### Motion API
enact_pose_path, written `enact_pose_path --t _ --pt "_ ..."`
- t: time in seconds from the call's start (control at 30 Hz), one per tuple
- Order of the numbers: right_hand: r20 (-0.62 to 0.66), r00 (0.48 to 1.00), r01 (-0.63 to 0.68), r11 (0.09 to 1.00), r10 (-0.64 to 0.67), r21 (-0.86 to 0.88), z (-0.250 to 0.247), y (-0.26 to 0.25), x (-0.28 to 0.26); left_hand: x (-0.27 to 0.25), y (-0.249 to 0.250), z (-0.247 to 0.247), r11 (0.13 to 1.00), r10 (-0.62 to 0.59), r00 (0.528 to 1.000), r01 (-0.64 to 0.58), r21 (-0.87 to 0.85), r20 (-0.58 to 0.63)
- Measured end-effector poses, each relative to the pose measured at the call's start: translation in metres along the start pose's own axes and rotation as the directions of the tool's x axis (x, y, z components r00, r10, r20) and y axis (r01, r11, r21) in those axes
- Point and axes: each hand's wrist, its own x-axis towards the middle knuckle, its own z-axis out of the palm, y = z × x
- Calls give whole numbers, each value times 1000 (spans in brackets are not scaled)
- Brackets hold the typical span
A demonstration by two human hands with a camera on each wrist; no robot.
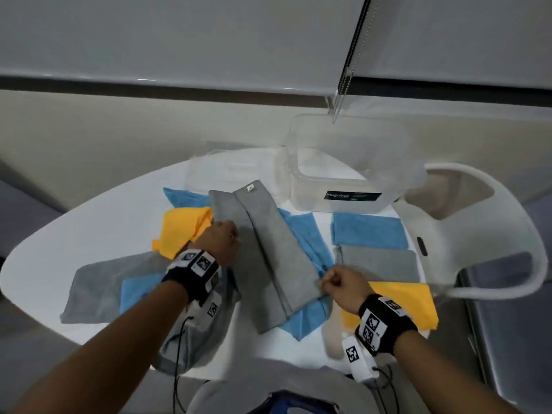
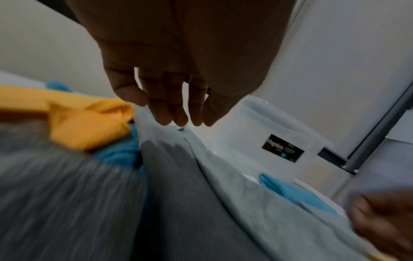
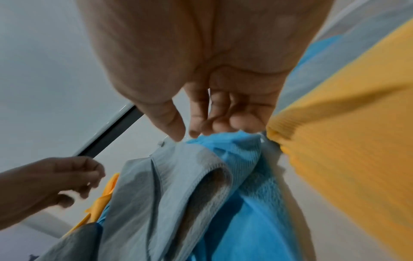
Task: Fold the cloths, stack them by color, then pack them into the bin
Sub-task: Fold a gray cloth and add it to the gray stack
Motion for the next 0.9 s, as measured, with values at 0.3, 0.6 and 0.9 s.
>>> enact_pose_path --t 0.3,0.6,0.9 --pt "142 989 55 984 -31 -172 9 -1 45 -75 -8 76 986 -139 961 158 -62 239" --pt "184 925 378 858 -332 -348 -1 0 37 -97 18 94 982 -184 963 172 76 197" --pt "587 673 727 550 -450 -411 18 -12 38 -105 74 131 967 -150 976 111 229 159"
